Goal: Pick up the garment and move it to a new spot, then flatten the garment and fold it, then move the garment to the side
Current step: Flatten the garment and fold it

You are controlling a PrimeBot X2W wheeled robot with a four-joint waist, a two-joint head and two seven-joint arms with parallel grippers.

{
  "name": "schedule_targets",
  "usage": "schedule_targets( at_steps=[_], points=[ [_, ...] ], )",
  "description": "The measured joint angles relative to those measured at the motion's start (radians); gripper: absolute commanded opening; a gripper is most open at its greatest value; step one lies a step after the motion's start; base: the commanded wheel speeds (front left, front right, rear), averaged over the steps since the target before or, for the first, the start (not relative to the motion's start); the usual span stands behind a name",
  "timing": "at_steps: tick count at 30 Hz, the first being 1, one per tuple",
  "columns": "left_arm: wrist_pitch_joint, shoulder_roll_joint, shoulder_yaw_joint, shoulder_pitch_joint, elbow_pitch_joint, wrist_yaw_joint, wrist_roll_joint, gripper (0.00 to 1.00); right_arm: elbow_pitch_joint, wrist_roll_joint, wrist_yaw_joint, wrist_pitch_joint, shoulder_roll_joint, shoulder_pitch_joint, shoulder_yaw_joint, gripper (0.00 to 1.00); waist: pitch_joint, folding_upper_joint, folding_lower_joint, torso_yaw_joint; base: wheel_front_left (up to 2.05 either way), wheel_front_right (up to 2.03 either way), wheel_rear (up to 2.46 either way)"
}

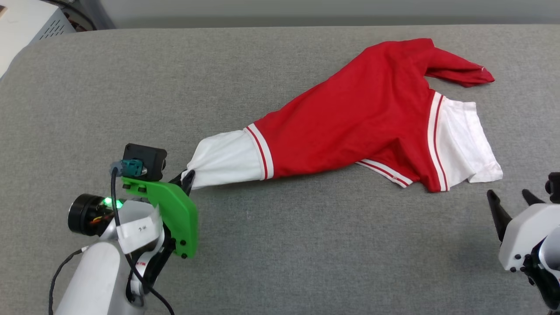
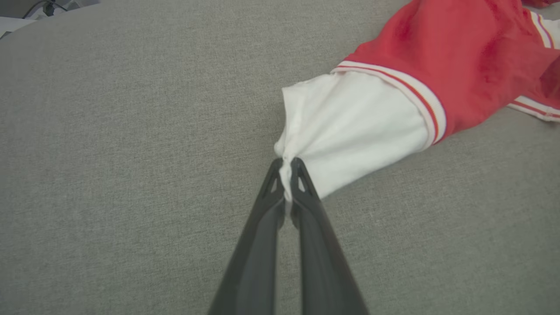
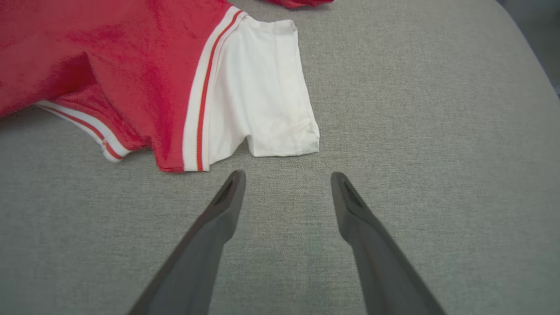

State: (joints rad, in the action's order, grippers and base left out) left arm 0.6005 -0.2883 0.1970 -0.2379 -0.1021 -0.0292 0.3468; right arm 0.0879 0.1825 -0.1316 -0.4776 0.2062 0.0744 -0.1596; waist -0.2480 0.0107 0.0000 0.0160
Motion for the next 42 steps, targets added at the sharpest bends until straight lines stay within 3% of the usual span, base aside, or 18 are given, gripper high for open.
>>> schedule_targets(
  at_steps=[2, 3, 4, 11, 16, 25, 26, 27, 42],
  points=[
    [0.017, -0.01, -0.002, 0.031, -0.058, 0.0, 0.007, 0.14, 0.005, 0.047, 0.0, -0.125, 0.014, 0.02, 0.002, 1.0, -0.006, 0.0, 0.0, -0.012, 0.0, 0.0, 0.0],
    [0.023, -0.016, -0.003, 0.043, -0.079, 0.0, 0.007, 0.11, 0.008, 0.049, 0.0, -0.165, 0.029, 0.028, 0.0, 1.0, -0.01, 0.0, 0.0, -0.015, 0.0, 0.0, 0.0],
    [0.032, -0.021, -0.002, 0.055, -0.104, 0.002, 0.009, 0.0, 0.012, 0.053, 0.0, -0.21, 0.043, 0.043, -0.017, 1.0, -0.016, 0.0, 0.0, -0.02, 0.0, 0.0, 0.0],
    [0.083, -0.022, 0.02, 0.082, -0.231, 0.007, 0.044, 0.0, 0.001, 0.05, 0.0, -0.416, 0.073, 0.172, -0.077, 1.0, -0.061, 0.0, 0.0, -0.059, 0.0, 0.0, 0.0],
    [0.087, -0.019, 0.03, 0.082, -0.256, 0.007, 0.05, 0.0, -0.072, 0.014, 0.0, -0.479, 0.085, 0.238, -0.091, 1.0, -0.097, 0.0, 0.0, -0.09, 0.0, 0.0, 0.0],
    [0.083, -0.003, 0.053, 0.076, -0.264, 0.007, 0.05, 0.0, -0.208, -0.003, 0.001, -0.477, 0.082, 0.272, -0.13, 1.0, -0.143, 0.0, 0.0, -0.143, 0.0, 0.0, 0.0],
    [0.078, -0.002, 0.054, 0.076, -0.263, 0.007, 0.05, 0.0, -0.216, 0.002, 0.001, -0.479, 0.083, 0.272, -0.131, 0.33, -0.146, 0.0, 0.0, -0.147, 0.0, 0.0, 0.0],
    [0.077, 0.0, 0.054, 0.076, -0.262, 0.007, 0.05, 0.0, -0.218, 0.007, 0.001, -0.479, 0.088, 0.272, -0.13, 0.0, -0.148, 0.0, 0.0, -0.15, 0.0, 0.0, 0.0],
    [0.013, -0.009, 0.018, 0.066, -0.227, 0.007, 0.058, 0.0, -0.177, 0.095, 0.0, -0.398, 0.144, 0.262, -0.112, 0.0, -0.035, 0.0, 0.0, -0.132, 0.0, 0.0, 0.0]
  ],
)
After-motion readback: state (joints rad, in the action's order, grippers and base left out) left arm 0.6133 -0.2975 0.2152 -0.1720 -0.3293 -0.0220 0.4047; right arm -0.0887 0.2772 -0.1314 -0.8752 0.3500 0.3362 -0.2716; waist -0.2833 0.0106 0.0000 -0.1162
